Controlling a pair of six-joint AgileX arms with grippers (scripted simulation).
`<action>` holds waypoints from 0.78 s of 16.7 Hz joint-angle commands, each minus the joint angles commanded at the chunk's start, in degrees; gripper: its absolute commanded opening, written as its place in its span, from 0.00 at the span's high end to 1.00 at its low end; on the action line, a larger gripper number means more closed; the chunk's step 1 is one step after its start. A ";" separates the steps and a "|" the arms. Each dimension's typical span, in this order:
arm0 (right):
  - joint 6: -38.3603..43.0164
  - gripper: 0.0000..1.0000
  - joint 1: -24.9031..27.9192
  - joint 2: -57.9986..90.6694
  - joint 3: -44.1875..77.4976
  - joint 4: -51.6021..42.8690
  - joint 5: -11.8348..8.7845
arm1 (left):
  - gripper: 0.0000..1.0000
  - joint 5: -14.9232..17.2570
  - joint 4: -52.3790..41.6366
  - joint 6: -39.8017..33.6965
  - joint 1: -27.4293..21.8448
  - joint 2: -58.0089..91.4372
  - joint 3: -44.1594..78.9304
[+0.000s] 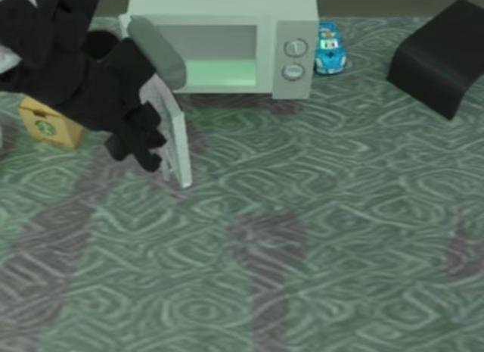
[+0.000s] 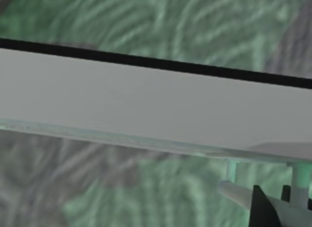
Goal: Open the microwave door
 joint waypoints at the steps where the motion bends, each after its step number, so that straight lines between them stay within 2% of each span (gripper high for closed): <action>1: 0.00 0.00 0.00 0.00 0.00 0.00 0.00 | 1.00 0.27 -0.24 0.63 0.28 -0.01 -0.04; 13: 0.00 0.00 0.00 0.00 0.00 0.00 0.00 | 1.00 0.33 -0.30 0.77 0.34 -0.01 -0.06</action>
